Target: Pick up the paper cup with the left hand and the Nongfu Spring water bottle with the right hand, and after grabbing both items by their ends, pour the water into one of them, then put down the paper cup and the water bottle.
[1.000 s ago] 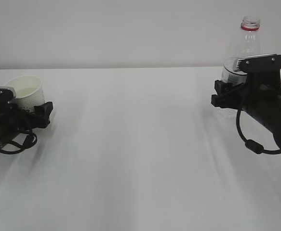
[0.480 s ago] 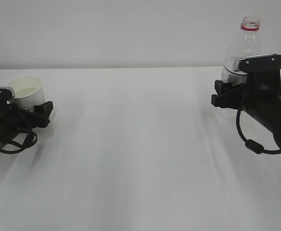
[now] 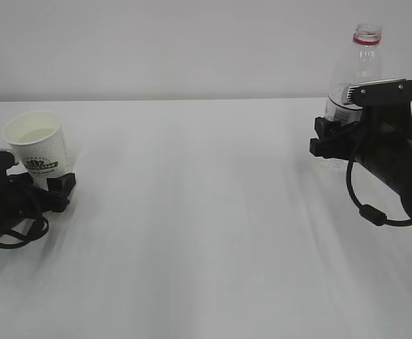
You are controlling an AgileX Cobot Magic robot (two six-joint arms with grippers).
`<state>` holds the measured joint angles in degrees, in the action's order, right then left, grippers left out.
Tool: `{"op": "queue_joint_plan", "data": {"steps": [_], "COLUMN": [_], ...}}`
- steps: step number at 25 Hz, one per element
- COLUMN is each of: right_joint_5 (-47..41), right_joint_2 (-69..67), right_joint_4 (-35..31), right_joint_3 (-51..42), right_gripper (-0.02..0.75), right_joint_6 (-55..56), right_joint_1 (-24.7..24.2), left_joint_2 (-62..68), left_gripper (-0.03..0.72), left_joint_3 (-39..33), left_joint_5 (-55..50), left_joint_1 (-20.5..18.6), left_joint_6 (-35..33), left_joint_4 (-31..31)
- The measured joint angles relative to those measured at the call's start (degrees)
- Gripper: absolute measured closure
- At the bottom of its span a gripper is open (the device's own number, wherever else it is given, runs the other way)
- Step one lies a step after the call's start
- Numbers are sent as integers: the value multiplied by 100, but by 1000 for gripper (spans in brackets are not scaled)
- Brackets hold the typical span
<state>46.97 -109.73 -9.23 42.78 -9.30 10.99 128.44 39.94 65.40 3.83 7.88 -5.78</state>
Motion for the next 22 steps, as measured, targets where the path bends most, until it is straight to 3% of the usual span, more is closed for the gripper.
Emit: {"op": "queue_joint_plan", "data": {"steps": [22], "right_joint_5": [121], "right_joint_2": [0], "right_joint_4": [0], "right_joint_3": [8], "right_gripper": [218], "right_joint_6": [0], "right_joint_1": [0], "left_joint_2": [-1175], "left_gripper": [7], "left_joint_3": [-1272], "left_joint_5": [36], "left_joint_1": [10], "left_joint_6": [13], "left_joint_4": [-117]}}
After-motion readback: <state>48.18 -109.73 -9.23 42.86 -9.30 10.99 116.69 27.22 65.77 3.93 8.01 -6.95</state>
